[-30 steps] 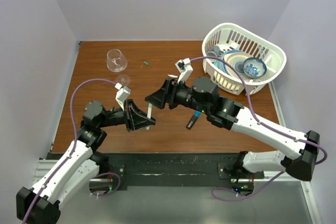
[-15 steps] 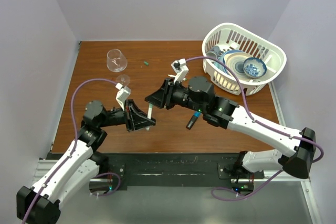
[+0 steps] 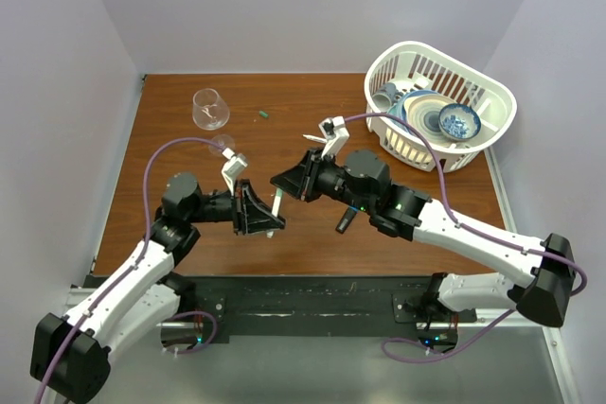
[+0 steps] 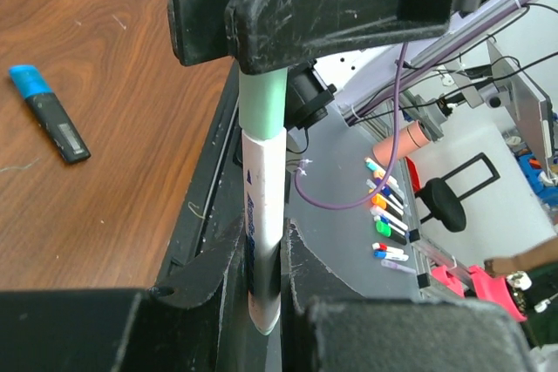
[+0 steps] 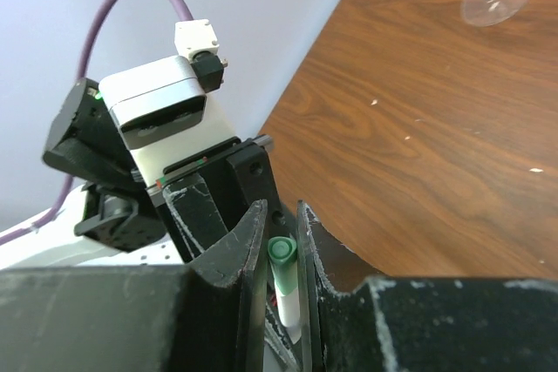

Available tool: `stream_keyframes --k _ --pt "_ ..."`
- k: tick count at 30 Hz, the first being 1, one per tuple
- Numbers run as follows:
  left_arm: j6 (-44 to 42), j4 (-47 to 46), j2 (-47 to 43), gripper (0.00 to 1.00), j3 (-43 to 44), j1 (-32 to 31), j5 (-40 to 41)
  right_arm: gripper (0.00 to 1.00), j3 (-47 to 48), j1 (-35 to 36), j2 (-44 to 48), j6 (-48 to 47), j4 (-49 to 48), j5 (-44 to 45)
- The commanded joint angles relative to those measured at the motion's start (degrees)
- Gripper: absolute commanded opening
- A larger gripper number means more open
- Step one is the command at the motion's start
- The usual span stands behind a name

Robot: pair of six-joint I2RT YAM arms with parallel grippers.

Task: Insert the pens into the pen caps

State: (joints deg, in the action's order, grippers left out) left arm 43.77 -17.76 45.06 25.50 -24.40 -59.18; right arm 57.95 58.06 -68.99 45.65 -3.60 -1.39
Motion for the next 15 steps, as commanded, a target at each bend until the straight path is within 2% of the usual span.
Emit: stream_keyframes --k 1,4,6,15 --pt "-2.54 -3.16 2.92 0.0 7.2 0.67 8.64 0.0 -0.03 4.69 -1.23 -0.91 10.01 -2.74" --pt "-4.55 -3.43 3.63 0.0 7.81 0.67 9.25 0.0 -0.03 5.39 -2.64 0.49 10.98 -3.35" --pt "-7.28 0.43 3.2 0.0 8.95 0.76 11.87 0.0 0.14 5.57 -3.77 1.02 12.72 -4.14" --pt "-13.18 -0.26 2.58 0.0 9.39 0.76 14.43 0.0 -1.87 5.57 -4.66 4.97 11.68 -16.01"
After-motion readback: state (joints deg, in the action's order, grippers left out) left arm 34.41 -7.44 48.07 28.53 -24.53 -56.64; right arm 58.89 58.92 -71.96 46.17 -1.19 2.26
